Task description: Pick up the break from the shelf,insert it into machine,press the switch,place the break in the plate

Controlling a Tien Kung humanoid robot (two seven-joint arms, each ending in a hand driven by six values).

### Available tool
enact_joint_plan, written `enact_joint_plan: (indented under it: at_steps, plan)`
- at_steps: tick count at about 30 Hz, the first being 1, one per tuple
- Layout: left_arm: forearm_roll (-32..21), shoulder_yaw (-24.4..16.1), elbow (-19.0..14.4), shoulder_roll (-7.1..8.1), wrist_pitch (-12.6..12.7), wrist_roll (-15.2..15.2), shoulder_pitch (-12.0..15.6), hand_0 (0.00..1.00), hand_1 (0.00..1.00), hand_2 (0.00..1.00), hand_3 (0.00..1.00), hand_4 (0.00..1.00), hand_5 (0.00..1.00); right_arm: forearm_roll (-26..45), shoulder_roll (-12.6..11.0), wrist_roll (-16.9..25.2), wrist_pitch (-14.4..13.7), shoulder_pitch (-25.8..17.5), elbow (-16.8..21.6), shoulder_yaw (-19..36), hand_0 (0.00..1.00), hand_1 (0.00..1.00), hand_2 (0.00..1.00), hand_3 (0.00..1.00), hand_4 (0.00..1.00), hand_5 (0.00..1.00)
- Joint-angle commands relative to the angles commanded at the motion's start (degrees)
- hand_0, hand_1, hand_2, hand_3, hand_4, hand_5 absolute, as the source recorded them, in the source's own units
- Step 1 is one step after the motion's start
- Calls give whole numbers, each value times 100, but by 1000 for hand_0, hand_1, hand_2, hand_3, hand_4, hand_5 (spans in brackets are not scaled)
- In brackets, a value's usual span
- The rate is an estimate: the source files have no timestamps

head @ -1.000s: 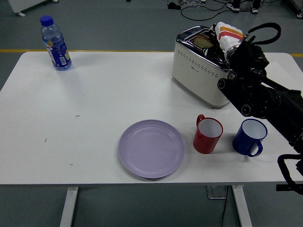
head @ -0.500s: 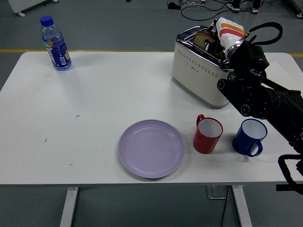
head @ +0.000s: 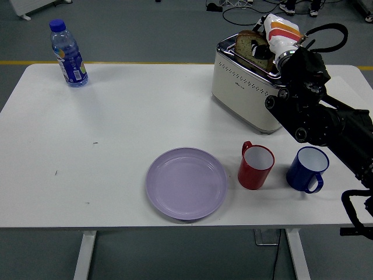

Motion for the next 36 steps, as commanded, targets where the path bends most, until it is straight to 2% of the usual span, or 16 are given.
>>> enact_joint_plan:
  at_steps: [5, 9, 16, 24, 28, 35, 36]
  plan:
    - [32, -25, 0, 0, 0, 10, 21, 646, 627, 693, 793, 614, 998, -71, 0, -37, -93, -21, 219, 101, 212, 330, 400, 500, 499, 2]
    - [69, -58, 0, -2, -1, 22, 34, 646, 627, 693, 793, 613, 998, -140, -91, -77, -123, -18, 441, 232, 216, 330, 399, 499, 497, 2]
    - [205, -195, 0, -15, -1, 54, 56, 647, 627, 693, 792, 611, 998, -214, -286, -170, -205, -34, 874, 464, 218, 328, 396, 497, 497, 2]
    - [191, -200, 0, -15, -9, 58, 61, 647, 628, 693, 792, 611, 998, -270, -568, -240, -239, -45, 1556, 704, 218, 323, 393, 492, 498, 2]
    - [171, -190, 0, -11, -9, 50, 54, 647, 628, 693, 792, 611, 998, -158, -707, -294, -209, -77, 1962, 775, 218, 323, 393, 492, 498, 2]
    - [197, -246, 0, -16, -11, 40, 46, 646, 627, 691, 791, 610, 998, 527, -1096, -645, 207, -204, 3045, 632, 221, 321, 390, 491, 487, 2]
    - [203, -251, 0, -20, -11, 41, 48, 647, 629, 692, 792, 609, 998, 660, -1149, -677, 259, -224, 3214, 592, 225, 320, 389, 490, 515, 2]
